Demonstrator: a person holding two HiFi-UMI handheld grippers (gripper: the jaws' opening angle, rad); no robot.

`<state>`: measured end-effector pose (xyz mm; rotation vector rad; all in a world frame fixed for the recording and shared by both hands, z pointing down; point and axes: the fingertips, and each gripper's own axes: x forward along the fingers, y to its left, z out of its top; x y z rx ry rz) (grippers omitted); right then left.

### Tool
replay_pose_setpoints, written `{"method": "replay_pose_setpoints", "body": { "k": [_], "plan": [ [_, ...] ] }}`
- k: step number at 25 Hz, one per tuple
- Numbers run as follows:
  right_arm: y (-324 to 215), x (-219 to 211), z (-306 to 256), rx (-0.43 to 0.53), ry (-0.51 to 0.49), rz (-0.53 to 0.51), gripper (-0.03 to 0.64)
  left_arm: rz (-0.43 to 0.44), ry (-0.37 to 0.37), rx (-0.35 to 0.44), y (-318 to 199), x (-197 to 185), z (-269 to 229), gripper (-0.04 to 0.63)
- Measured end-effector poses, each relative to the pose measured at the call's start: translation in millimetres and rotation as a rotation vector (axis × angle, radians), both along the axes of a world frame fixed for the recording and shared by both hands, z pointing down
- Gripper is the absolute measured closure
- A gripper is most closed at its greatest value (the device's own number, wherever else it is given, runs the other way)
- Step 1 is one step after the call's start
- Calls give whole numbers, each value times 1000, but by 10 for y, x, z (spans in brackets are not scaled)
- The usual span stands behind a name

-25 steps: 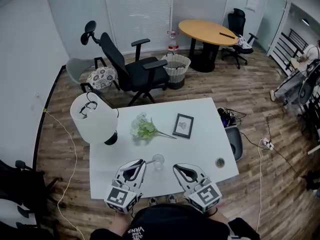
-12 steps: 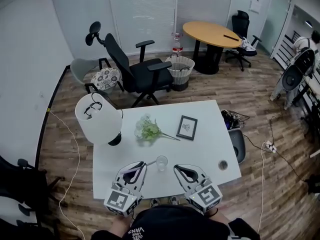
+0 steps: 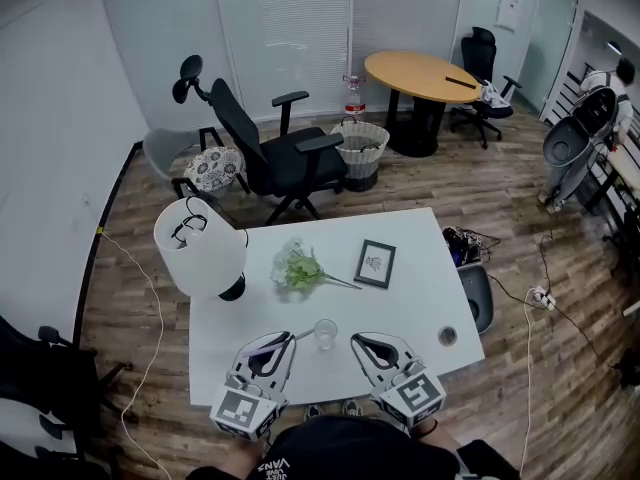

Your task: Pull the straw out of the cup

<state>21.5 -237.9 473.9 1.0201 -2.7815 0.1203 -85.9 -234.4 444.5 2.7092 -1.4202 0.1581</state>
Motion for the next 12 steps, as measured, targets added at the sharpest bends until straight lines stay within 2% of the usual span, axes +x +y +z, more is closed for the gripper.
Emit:
{"method": "replay_pose_setpoints", "body": {
  "k": [12],
  "plan": [
    [49,21,40,4,32,7,600,13,2,6,43,53,-15,558]
  ]
}}
